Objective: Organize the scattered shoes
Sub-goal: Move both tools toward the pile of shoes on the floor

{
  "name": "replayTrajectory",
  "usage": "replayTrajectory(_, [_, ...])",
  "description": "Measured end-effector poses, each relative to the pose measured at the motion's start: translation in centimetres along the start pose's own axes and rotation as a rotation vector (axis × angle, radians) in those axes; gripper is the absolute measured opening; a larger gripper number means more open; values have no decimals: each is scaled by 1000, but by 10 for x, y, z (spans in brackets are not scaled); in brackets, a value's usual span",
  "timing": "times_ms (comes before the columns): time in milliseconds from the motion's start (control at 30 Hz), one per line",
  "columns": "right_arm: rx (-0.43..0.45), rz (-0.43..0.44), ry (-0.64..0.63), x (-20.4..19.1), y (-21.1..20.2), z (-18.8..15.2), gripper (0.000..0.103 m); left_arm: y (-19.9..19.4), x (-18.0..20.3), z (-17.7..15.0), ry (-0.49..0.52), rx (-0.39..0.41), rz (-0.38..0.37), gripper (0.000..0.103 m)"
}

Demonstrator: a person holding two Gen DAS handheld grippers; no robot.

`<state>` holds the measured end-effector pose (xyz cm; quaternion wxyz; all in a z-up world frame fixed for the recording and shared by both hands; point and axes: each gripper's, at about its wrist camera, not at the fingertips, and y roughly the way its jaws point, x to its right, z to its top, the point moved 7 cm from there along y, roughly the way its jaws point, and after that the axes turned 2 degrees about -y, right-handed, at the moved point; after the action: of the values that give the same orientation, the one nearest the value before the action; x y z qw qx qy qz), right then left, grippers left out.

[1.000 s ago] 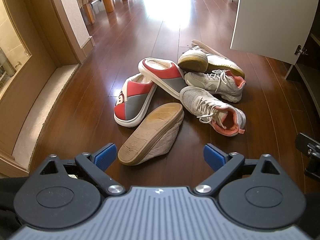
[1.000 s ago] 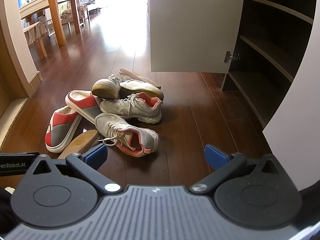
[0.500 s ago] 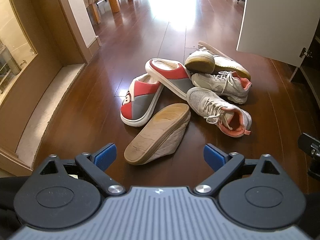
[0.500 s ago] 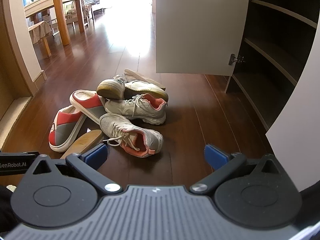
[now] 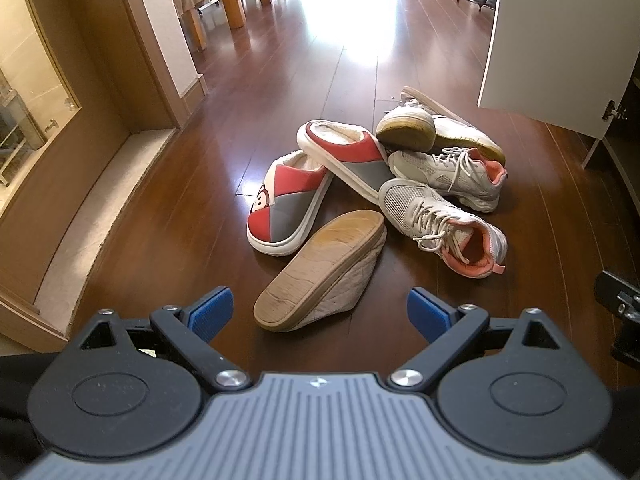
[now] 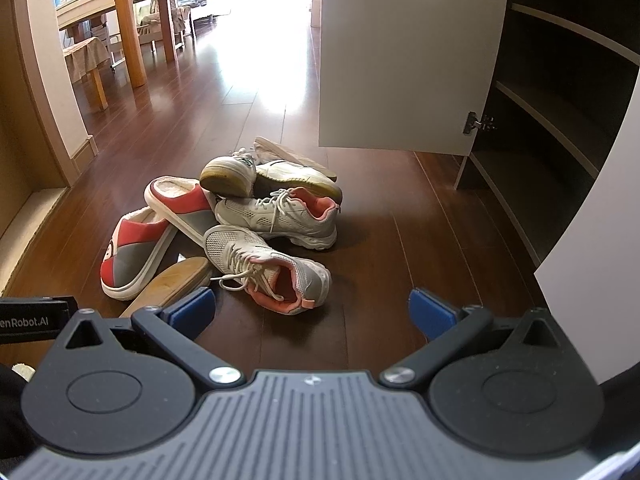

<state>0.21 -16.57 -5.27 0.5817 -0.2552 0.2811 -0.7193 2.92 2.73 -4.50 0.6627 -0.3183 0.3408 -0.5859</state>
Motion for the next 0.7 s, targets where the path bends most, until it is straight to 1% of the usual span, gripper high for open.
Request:
replayTrajectory(400, [9, 9, -26, -9, -2, 2, 103, -11, -9, 0, -10, 35, 7, 96])
replayTrajectory(700, [6, 6, -44, -13, 1, 3, 103, -19, -7, 2, -10, 54, -7, 96])
